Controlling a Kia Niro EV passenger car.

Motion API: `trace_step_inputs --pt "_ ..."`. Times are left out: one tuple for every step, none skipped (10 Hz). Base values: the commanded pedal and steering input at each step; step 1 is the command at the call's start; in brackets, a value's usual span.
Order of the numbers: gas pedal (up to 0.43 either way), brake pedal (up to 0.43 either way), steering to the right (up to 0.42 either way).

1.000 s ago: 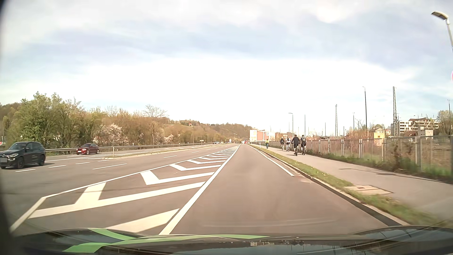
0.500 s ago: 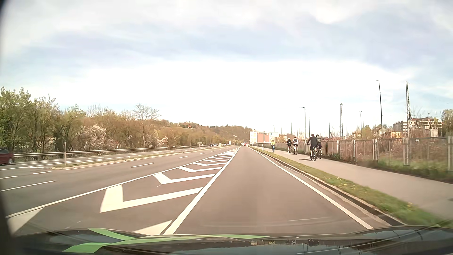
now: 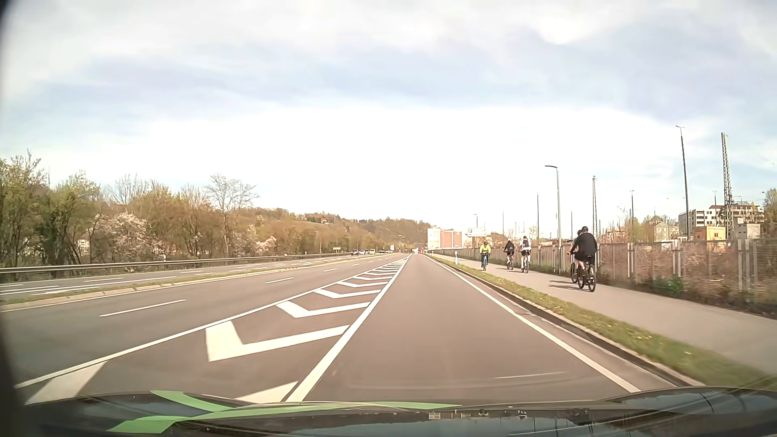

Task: Follow the waypoints while adhering to traffic rules and regulations

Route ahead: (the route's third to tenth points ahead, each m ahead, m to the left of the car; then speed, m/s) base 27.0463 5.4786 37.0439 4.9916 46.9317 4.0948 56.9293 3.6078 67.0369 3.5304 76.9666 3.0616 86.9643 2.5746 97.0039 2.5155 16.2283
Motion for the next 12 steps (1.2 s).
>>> trace_step_inputs --pt "0.177 0.0 0.006" --pt "0.169 0.0 0.004" --pt "0.157 0.0 0.002" --pt "0.157 0.0 0.003" --pt "0.138 0.0 0.002" --pt "0.118 0.0 0.002" --pt "0.118 0.0 0.001" --pt "0.118 0.0 0.001" --pt "0.118 0.0 0.001" --pt "0.13 0.0 0.001" --pt "0.138 0.0 -0.002" --pt "0.157 0.0 -0.005"
